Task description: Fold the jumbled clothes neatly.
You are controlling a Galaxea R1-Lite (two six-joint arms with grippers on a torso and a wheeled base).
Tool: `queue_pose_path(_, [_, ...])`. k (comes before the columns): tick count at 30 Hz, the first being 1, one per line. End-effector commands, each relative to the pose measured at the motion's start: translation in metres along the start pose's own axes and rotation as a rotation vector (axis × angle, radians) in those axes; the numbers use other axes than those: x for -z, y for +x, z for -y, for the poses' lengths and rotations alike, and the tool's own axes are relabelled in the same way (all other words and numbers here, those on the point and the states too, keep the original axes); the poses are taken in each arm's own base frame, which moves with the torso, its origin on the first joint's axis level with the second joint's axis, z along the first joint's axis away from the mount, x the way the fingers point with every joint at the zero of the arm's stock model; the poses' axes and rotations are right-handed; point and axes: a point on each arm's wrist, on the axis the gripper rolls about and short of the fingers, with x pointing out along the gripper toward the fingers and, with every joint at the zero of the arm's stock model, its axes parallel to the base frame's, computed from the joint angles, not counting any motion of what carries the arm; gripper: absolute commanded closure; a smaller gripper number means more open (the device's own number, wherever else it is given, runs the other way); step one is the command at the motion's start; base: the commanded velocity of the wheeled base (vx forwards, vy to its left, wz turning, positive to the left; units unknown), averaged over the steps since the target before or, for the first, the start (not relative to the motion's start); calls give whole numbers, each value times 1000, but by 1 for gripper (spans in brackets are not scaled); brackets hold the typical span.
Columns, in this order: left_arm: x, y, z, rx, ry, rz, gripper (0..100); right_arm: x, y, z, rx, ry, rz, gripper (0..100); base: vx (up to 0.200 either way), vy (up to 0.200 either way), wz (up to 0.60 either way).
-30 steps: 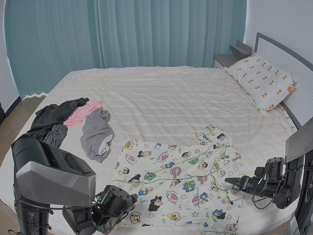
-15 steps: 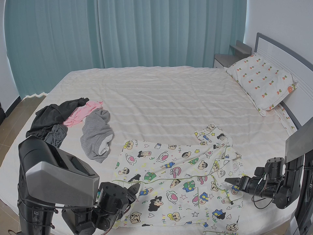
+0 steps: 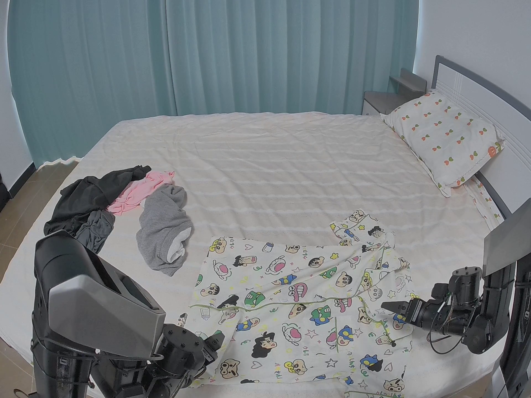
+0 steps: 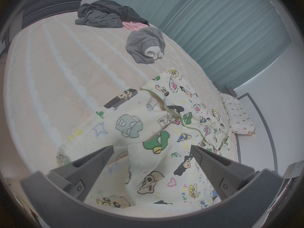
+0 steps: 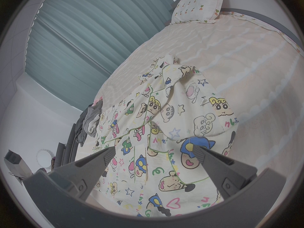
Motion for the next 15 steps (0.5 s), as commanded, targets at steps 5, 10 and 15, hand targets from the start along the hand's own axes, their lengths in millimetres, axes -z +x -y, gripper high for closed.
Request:
queue_pose_path(5, [13, 3, 6, 26, 36, -27, 0, -1, 0, 0, -5, -4, 7, 0, 0, 0, 0])
queue_pose_path(10, [13, 10, 10, 38, 31, -15, 0, -1, 0, -1, -8, -4, 9, 0, 0, 0, 0])
queue_pose_path(15, [13, 15, 13, 47, 23, -4, 0, -1, 0, 0, -5, -3, 7, 0, 0, 0, 0])
